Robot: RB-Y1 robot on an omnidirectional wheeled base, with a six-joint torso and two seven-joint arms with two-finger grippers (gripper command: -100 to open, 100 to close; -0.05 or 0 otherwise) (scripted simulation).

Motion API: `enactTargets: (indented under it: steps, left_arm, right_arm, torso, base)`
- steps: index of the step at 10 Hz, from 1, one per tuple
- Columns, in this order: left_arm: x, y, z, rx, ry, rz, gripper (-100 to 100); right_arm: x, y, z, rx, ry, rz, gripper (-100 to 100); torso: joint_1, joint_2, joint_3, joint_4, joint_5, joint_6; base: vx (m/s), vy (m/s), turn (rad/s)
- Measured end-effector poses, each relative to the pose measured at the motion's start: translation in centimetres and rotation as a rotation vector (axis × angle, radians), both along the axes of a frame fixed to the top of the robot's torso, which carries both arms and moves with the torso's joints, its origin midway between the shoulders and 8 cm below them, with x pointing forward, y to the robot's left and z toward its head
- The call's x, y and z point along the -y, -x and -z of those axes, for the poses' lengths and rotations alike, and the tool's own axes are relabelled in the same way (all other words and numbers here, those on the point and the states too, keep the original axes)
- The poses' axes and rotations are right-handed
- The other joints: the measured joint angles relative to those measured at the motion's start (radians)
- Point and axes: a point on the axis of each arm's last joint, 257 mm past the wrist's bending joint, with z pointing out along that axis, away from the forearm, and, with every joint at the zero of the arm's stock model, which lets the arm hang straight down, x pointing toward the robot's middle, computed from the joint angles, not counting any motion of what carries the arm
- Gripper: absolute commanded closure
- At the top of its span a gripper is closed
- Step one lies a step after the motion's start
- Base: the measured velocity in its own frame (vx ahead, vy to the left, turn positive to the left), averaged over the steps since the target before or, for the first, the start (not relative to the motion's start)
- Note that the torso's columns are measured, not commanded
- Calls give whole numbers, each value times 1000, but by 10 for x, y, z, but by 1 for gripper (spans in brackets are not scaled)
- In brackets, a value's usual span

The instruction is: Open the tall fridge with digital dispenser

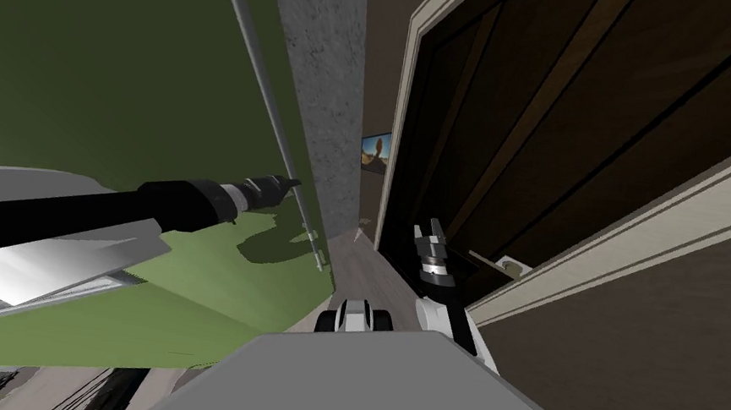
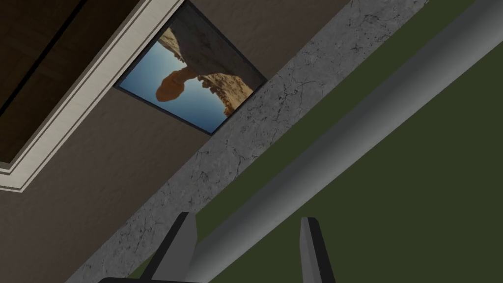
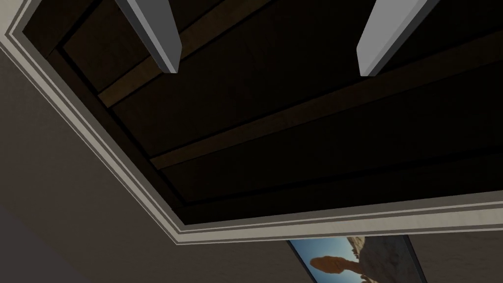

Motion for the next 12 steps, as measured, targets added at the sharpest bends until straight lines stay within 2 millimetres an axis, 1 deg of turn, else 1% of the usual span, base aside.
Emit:
enactTargets:
  steps: [3,5,7,9,11,12]
  left_arm:
    - [21,4,-1,-3,-1,62,100]
    - [34,10,0,-9,-1,102,100]
    - [42,15,4,-17,-2,129,100]
    - [47,15,3,-15,-4,150,100]
    - [57,18,1,-11,-5,183,100]
    - [60,19,2,-13,-5,194,100]
  right_arm:
    - [0,0,0,0,0,0,0]
    - [0,0,0,0,0,0,0]
    - [0,0,0,0,0,0,0]
    - [0,0,0,0,0,0,0]
    - [0,0,0,0,0,0,0]
    - [0,0,0,0,0,0,0]
  torso:
    - [2,1,1,1,0,0]
    - [-3,-3,-2,0,-1,1]
    - [-2,-10,-7,0,-2,0]
    - [0,-4,-3,-3,-1,4]
    - [-2,-1,0,-2,1,-1]
    - [1,-2,-1,-2,1,1]
  base:
    - [-352,94,-186]
    - [-305,65,-159]
    - [-149,49,-111]
    - [-239,147,-246]
    - [-236,83,-103]
    - [-277,126,-198]
